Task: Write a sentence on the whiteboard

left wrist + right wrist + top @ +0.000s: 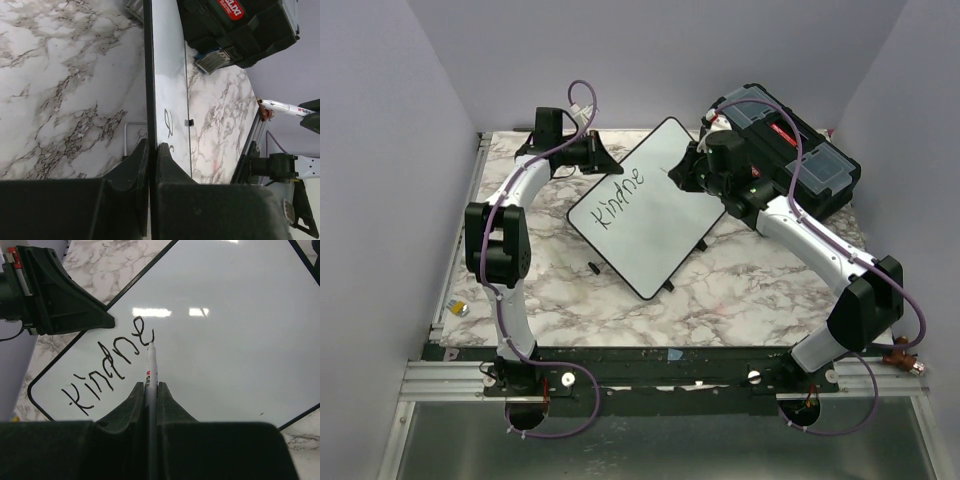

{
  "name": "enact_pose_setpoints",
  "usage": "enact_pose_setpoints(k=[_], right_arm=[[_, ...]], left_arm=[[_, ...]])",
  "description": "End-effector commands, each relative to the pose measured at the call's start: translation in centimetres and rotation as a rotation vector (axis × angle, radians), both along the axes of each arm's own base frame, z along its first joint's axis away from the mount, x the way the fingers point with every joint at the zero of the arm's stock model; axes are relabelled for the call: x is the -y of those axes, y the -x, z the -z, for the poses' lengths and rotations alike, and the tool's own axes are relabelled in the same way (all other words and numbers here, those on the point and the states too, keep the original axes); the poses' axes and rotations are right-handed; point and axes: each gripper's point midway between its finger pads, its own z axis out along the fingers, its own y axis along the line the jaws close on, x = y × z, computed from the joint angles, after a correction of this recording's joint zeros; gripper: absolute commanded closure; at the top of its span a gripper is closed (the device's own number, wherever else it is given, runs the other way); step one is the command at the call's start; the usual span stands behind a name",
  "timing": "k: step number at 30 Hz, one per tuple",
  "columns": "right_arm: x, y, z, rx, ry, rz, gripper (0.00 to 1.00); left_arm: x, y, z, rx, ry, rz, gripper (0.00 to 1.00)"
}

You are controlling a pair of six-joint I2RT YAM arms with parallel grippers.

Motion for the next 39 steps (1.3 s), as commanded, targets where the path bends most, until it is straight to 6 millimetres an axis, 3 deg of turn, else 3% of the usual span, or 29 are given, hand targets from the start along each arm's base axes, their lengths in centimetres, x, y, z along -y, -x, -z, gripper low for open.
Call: enact_pose_setpoints(k=[1,11,18,24,32,39], right_arm=[[0.8,0.4,-1.4,0.017,0.001,0.004,0.99],[1.0,0.8,-1.4,0.020,-0.001,0.001,0.99],[0.7,0.5,-0.2,0.020,0.001,-0.008,0.99],[-0.3,-0.1,0.1,0.025,0.000,-0.038,0.99],[-0.3,0.8,0.2,0.057,-0.005,-0.082,0.99],[-0.4,0.5,0.5,0.056,0.005,-0.085,0.99]], left_arm=[[0.6,0.5,-3.5,0.173,0.022,0.072,1.00],[0.4,3.3,-6.6,0.216,-0.011,0.123,1.00],[1.0,5.4,-5.0,0.188,-0.032,0.143,1.00],[3.3,6.1,-4.1,0.168,-0.036,0.188,1.00],[4.5,5.4,-4.2,0.129,-0.029,0.183,1.00],[4.2,5.1,-2.5,0.093,-0.081,0.180,1.00]])
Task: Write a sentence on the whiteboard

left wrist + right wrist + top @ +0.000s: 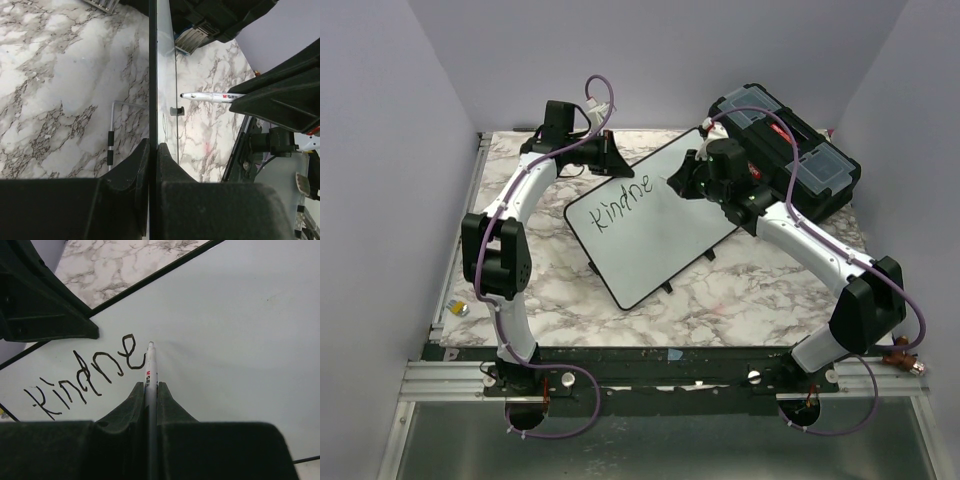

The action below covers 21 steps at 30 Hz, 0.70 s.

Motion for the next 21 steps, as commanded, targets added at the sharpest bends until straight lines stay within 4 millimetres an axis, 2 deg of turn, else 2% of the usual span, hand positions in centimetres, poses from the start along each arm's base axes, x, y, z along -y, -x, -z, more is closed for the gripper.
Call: enact_pose_setpoints(k=[1,10,16,21], right_arm=[[-0.2,-0.3,-1.4,0.049,-0.014,-0.022,0.99],[-0.6,-1.5,-1.7,0.050,-0.005,-0.005,0.99],[-1.1,-2.2,-2.1,0.050,-0.009,-0.003,0.99],[-1.3,-3.1,-1.2,0.018,0.006,0.021,0.99]], left_arm=[[0.5,0.4,1.8,0.001,-0.053,0.025,1.00],[0.4,-0.2,2.4,-0.016,-0.070,-0.023,1.00],[0.4,-0.2,2.0,-0.007,-0.064,-0.043,1.00],[0.2,-0.2,1.7,0.010,-0.066,-0.055,1.00]])
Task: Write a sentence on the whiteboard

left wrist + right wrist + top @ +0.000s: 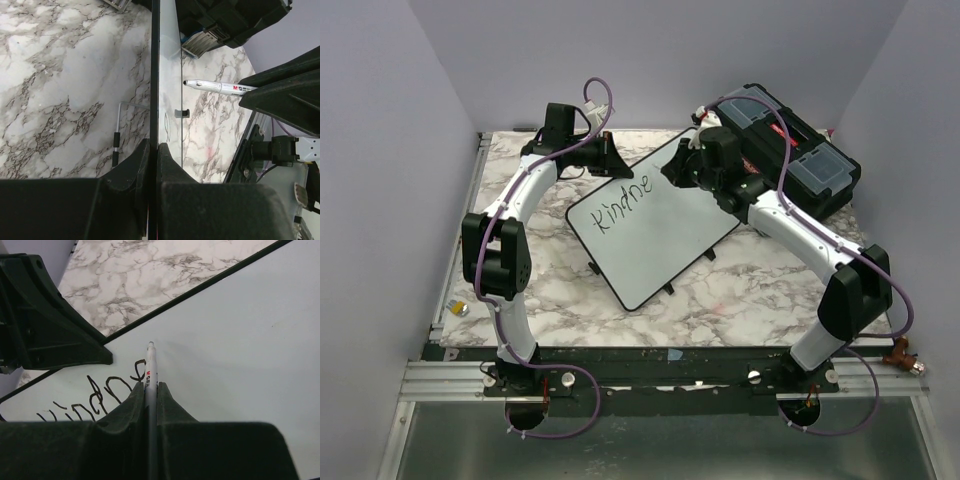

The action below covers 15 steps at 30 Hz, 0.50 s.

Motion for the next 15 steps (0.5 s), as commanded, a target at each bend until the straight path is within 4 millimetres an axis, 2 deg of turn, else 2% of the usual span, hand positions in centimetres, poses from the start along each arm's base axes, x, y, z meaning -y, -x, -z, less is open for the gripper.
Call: enact_pose_setpoints(k=[1,7,15], right_arm=[[0.1,-1.0,0.5,-0.015,0.021,0.028,0.99],[0.3,-1.1,1.8,-0.044,0.040,0.042,0.99],[0.0,-1.1,2.5,-0.064,0.043,0.026,0.99]], left_arm=[[0.6,0.5,0.5,0.048,-0.049,0.001,1.00],[0.6,0.5,0.3,0.048,-0.044,0.005,1.00],[0.6,0.6,0.1,0.059,-0.041,0.009,1.00]])
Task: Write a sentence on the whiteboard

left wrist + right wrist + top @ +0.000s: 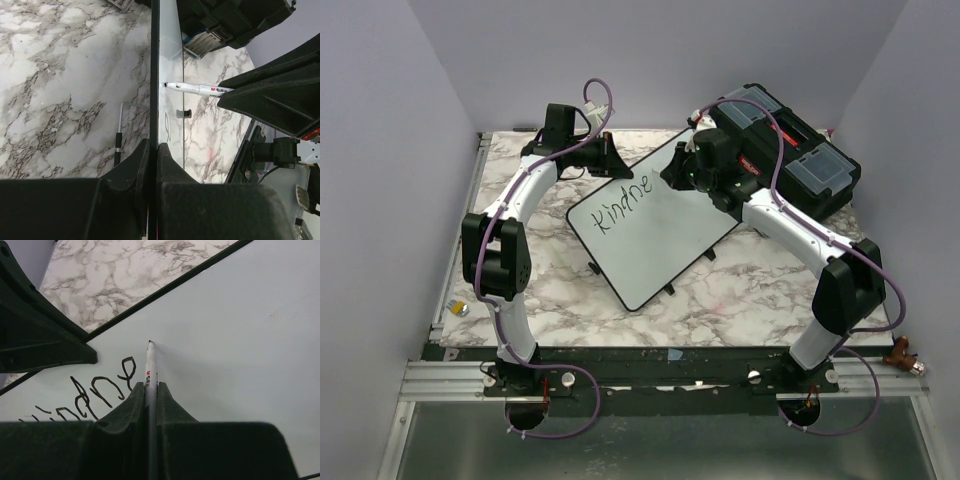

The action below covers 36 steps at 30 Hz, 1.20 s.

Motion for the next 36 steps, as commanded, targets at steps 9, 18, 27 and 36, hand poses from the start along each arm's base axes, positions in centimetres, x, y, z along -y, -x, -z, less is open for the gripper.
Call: enact_pose_setpoints(k=[9,18,27,36], right_arm=[[-0.2,0.6,1.1,-0.040,0.010,-0.034,0.99],[-0.7,2.2,2.3,-0.085,-0.005,-0.089,1.00],[0.3,2.4,2.7,-0.090,0.015,-0.055,0.99],[2.1,1.7,3.1,-0.084,0.069,0.040,0.99]], left_arm=[[0.7,0.7,-0.5,0.068,-0.034,0.024,1.00],[0.7,0.7,-0.7,0.072,-0.035,0.025,1.00],[0.7,0.7,-0.9,0.080,-0.036,0.027,1.00],[0.7,0.8,-0.8,0.079,-0.034,0.031,1.00]])
